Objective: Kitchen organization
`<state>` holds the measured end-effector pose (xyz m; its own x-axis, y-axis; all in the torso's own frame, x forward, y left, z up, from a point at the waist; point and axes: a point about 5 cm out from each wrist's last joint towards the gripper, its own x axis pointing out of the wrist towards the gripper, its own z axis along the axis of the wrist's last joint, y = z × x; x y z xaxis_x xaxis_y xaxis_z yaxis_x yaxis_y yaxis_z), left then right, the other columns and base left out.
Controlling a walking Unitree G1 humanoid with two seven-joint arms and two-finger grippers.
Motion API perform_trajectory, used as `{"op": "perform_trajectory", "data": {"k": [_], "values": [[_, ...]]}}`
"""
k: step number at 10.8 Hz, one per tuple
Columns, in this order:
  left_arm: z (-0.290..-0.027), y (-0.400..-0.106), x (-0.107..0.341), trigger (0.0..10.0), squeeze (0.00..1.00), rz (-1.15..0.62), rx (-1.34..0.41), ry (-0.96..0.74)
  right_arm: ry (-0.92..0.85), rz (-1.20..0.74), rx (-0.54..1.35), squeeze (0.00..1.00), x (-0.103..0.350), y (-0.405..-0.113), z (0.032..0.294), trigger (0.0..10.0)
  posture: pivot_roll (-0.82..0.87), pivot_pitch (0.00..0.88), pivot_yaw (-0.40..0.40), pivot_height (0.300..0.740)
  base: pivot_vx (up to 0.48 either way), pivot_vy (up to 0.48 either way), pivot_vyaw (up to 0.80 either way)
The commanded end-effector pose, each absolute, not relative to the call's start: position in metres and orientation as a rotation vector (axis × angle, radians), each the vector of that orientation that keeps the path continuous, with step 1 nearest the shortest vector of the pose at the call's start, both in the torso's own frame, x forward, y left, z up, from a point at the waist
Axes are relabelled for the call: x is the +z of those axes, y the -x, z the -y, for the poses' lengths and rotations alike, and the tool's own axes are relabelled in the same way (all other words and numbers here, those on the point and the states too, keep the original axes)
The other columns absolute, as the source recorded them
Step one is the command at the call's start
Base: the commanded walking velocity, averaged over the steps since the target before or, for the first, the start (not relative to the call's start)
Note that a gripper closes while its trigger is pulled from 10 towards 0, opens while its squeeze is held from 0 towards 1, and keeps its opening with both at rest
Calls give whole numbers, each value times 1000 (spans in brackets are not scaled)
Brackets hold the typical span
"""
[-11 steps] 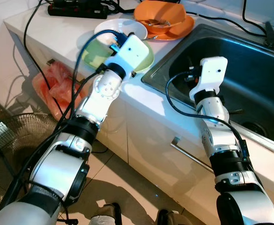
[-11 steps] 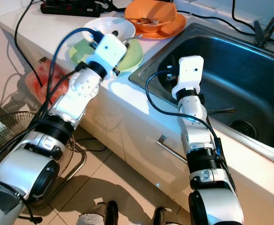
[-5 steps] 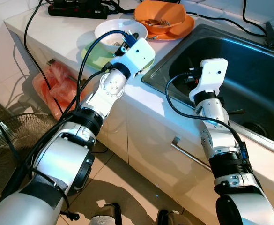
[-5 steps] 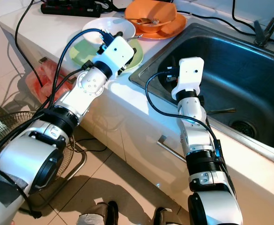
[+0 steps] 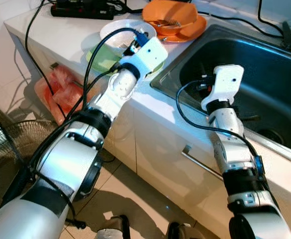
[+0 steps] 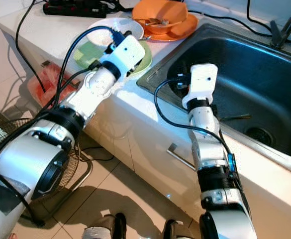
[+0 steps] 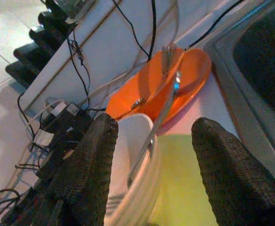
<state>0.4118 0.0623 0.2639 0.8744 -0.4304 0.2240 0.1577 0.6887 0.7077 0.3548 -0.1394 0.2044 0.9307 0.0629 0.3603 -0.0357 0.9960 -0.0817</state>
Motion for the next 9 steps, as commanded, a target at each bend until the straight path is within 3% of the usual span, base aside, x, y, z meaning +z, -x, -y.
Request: {"op": "perform_trajectory", "data": {"k": [1, 9], "values": [[-57, -412, 272, 10000, 0, 419, -342, -756, 77, 372, 43, 0, 206, -353, 140, 10000, -38, 184, 45, 740, 0, 0, 0], [-45, -411, 280, 10000, 0, 439, -331, -793, 65, 334, 11, 0, 199, -326, 142, 10000, -109, 271, 62, 740, 0, 0, 0]]}}
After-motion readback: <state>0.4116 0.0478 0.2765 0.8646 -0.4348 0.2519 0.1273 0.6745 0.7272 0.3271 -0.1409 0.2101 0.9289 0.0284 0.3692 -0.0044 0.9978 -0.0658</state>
